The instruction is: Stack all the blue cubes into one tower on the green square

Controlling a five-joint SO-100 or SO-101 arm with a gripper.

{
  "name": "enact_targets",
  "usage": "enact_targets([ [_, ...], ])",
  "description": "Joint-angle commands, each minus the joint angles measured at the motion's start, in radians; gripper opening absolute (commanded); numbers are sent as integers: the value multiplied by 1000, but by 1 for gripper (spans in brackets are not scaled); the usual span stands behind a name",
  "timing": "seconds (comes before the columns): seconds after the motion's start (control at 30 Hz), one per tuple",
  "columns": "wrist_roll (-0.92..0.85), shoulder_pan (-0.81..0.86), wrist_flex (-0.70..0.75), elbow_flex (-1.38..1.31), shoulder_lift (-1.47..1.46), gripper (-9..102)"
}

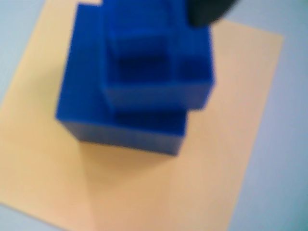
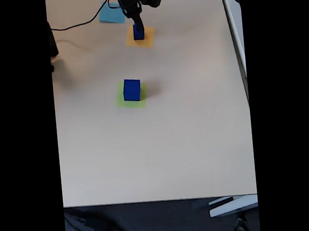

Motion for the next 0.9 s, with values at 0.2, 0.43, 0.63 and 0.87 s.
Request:
enact_targets([
  [0.2,6,5,-15,-2,8,23],
  [0.43,9,5,-15,0,6,18],
  [0.63,9,6,-15,0,6,14],
  [0.87,3,11,-15,0,6,9],
])
